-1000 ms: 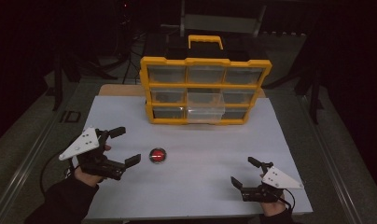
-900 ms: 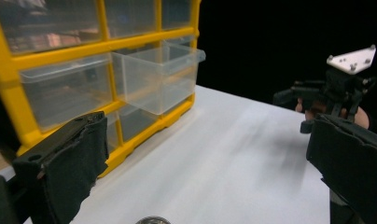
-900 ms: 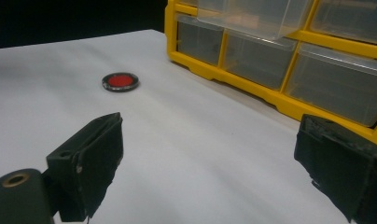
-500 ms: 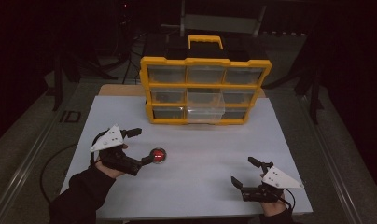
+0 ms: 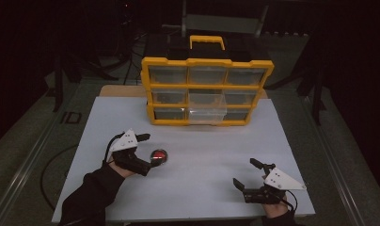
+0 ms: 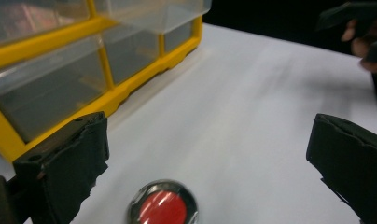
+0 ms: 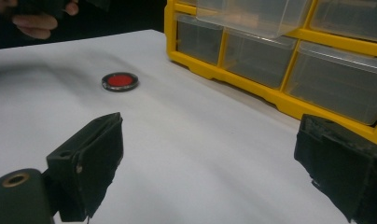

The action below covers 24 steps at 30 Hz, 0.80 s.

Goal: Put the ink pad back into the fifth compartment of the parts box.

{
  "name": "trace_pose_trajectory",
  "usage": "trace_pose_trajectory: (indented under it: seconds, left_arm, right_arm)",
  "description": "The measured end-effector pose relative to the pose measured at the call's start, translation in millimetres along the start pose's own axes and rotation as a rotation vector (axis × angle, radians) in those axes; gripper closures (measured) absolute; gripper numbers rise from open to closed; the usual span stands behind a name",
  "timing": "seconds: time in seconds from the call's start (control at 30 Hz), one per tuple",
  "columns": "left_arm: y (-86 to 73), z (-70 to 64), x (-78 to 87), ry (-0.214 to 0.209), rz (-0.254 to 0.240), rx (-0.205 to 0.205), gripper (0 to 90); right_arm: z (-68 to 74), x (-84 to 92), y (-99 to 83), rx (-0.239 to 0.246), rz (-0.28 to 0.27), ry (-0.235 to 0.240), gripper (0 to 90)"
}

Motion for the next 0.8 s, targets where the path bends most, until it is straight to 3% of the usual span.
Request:
trace_pose_trajectory:
  seconds: [0.5,0.8]
  left_arm:
    - [-26.8,16.3,-27.8,0.047,0.128,0.043,0.1]
    - [-36.4,20.1,-42.2,0.041,0.216,0.05,1.7]
  right_arm:
    - [0.8,-0.3,-0.6,-0.003,0.009,0.007,8.2]
    - [1.0,-0.5,-1.0,-0.003,0.011,0.012,8.2]
Point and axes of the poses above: each handheld gripper's, and its own axes: x roughly backward along the jaws, y roughly out of its top, z roughly to its left, the point moved 3 cm from there along -x, roughly forward along the jaws, and after that the axes turned 6 degrees about -y, right-handed, at the moved point
